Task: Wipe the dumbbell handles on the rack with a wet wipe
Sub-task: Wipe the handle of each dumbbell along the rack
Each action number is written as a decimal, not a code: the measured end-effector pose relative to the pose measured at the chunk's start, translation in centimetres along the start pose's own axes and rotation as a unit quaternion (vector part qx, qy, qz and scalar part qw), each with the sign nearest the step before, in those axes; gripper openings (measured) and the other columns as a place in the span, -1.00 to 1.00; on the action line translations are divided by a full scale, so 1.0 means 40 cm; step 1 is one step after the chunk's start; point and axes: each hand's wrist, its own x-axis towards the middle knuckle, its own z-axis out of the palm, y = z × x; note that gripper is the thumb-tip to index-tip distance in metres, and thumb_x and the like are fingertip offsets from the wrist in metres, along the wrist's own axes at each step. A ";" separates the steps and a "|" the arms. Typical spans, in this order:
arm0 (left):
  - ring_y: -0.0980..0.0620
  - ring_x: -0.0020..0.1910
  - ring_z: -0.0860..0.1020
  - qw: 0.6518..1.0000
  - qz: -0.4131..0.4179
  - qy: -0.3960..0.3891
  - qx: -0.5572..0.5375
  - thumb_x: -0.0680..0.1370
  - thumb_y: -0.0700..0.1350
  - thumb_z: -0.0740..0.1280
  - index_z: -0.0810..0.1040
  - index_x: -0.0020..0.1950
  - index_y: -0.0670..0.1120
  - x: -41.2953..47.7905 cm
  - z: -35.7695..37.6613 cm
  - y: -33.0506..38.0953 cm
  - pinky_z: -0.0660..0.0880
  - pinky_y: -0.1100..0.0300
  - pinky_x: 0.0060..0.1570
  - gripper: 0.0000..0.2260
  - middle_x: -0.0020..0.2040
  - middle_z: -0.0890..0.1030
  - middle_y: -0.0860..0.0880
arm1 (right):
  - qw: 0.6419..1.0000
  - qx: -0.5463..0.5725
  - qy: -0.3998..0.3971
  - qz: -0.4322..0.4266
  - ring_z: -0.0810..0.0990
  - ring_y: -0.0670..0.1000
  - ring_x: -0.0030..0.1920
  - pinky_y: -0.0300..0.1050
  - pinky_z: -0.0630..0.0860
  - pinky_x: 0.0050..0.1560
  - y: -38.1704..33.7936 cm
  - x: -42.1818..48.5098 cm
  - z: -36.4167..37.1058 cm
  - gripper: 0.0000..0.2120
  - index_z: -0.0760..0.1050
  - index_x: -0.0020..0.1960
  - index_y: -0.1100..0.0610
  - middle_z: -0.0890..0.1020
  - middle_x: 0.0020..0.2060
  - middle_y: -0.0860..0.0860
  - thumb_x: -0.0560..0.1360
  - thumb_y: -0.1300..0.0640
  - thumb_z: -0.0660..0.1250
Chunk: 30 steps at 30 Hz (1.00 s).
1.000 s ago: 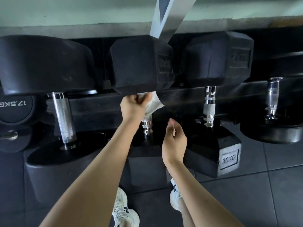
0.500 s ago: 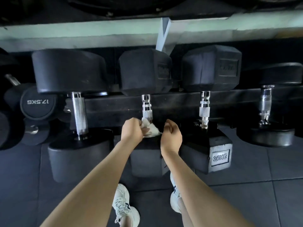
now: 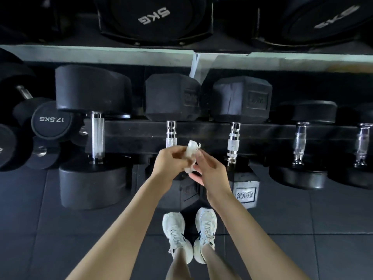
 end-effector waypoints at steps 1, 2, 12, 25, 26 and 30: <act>-0.04 -0.05 0.66 1.000 0.003 -0.020 0.003 0.39 -0.40 0.38 0.66 -0.10 0.03 -0.007 0.011 0.008 0.57 -0.07 0.08 -0.69 -0.12 0.69 -0.06 | 1.000 0.006 -0.001 -0.002 0.66 -0.08 0.03 -0.09 0.58 0.10 -0.004 0.001 0.000 -0.76 0.58 0.17 0.00 0.70 -0.02 -0.02 0.54 -0.02 0.31; -0.05 -0.05 0.66 0.999 0.007 -0.044 0.010 0.40 -0.42 0.33 0.67 -0.09 -0.01 -0.011 0.022 0.014 0.56 -0.06 0.09 -0.67 -0.13 0.69 -0.08 | 1.000 0.020 0.006 -0.002 0.67 -0.07 0.02 -0.10 0.56 0.10 -0.008 0.003 -0.003 -0.77 0.57 0.17 0.00 0.71 -0.05 -0.01 0.53 0.00 0.33; 0.12 0.07 0.58 0.985 0.086 -0.046 0.141 0.55 -0.18 0.29 0.62 0.16 -0.06 0.020 0.073 0.078 0.48 0.18 0.18 -0.78 0.04 0.65 0.08 | 0.976 -0.071 0.200 -0.052 0.63 -0.07 0.00 -0.20 0.53 0.04 -0.053 0.043 -0.144 -0.70 0.53 0.25 0.03 0.68 -0.06 -0.04 0.52 0.09 0.32; 0.07 0.47 0.24 0.947 0.214 0.033 0.238 0.54 0.16 0.27 0.16 0.52 0.03 0.203 0.212 0.240 0.24 0.21 0.34 -0.39 0.49 0.28 0.02 | 0.928 -0.250 0.249 -0.121 0.40 -0.12 -0.35 -0.18 0.34 -0.17 -0.075 0.313 -0.218 -0.70 0.34 -0.35 0.07 0.45 -0.40 -0.11 0.52 0.11 0.32; 0.05 0.47 0.23 0.947 0.207 0.022 0.243 0.52 0.20 0.28 0.10 0.54 0.03 0.218 0.229 0.250 0.27 0.19 0.32 -0.32 0.50 0.28 0.00 | 0.927 -0.249 0.253 -0.123 0.40 -0.09 -0.35 -0.19 0.33 -0.19 -0.073 0.327 -0.214 -0.68 0.32 -0.38 0.07 0.44 -0.41 -0.10 0.51 0.13 0.34; -0.18 0.48 0.20 0.921 0.193 0.044 0.335 0.45 0.26 0.33 -0.01 0.56 -0.03 0.258 0.293 0.257 0.40 0.09 0.21 -0.16 0.50 0.22 -0.21 | 0.943 -0.211 0.216 -0.142 0.47 -0.15 -0.26 -0.42 0.36 -0.27 -0.048 0.321 -0.227 -0.88 0.48 -0.16 0.14 0.52 -0.30 -0.07 0.51 0.13 0.35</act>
